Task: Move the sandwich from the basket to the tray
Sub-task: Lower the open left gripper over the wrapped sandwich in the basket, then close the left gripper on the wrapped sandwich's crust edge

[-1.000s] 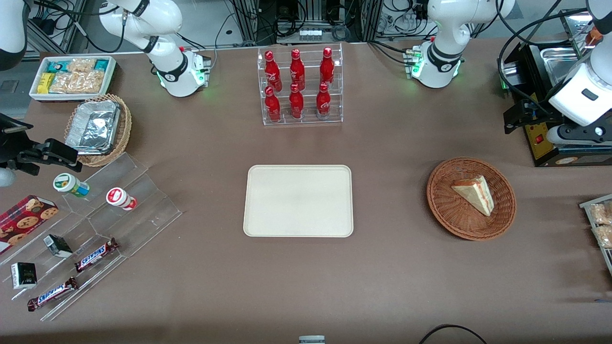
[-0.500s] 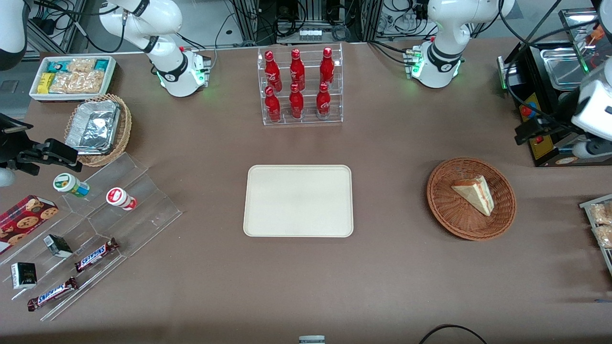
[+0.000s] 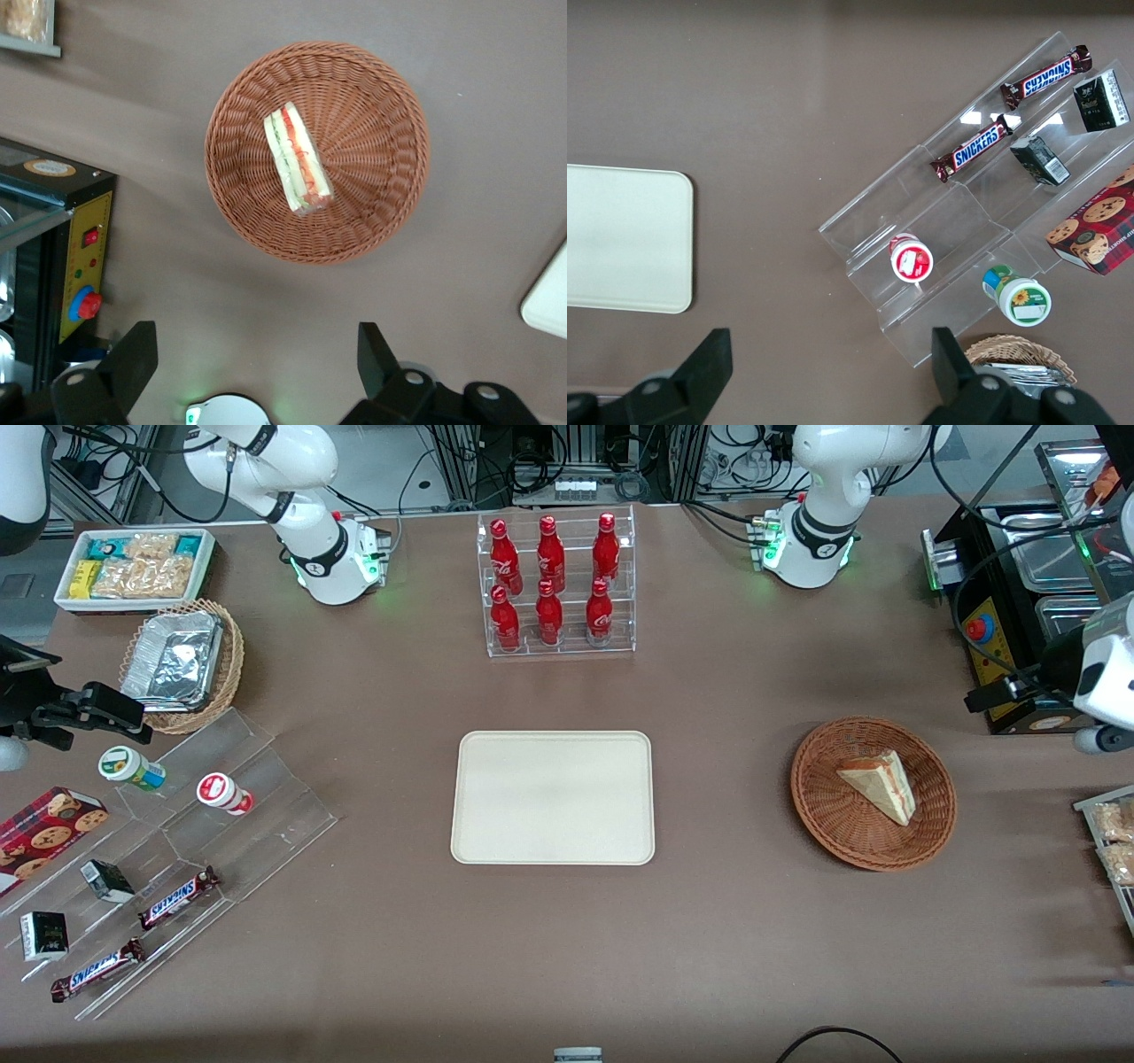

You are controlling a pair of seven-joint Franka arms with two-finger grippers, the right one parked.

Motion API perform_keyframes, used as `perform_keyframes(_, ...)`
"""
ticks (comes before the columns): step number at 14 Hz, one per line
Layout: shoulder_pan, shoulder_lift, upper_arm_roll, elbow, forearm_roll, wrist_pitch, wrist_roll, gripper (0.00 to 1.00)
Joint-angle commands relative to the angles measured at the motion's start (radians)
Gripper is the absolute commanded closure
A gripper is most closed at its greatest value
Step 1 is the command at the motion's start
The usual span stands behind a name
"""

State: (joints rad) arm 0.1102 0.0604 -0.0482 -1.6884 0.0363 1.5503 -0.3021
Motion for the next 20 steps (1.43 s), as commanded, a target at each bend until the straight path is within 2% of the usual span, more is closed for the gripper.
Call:
perform_keyframes(1, 0.017, 0.002, -0.012, -0.081, 0.016, 0.077, -0.089, 0.00)
perform_keyframes(9, 0.023, 0.007, -0.012, -0.359, -0.004, 0.457, -0.383, 0.03)
perform_keyframes(14, 0.023, 0.111, -0.012, -0.393, -0.029, 0.591, -0.540, 0.02)
perform_keyframes(20, 0.023, 0.162, -0.012, -0.484, -0.029, 0.749, -0.546, 0.02)
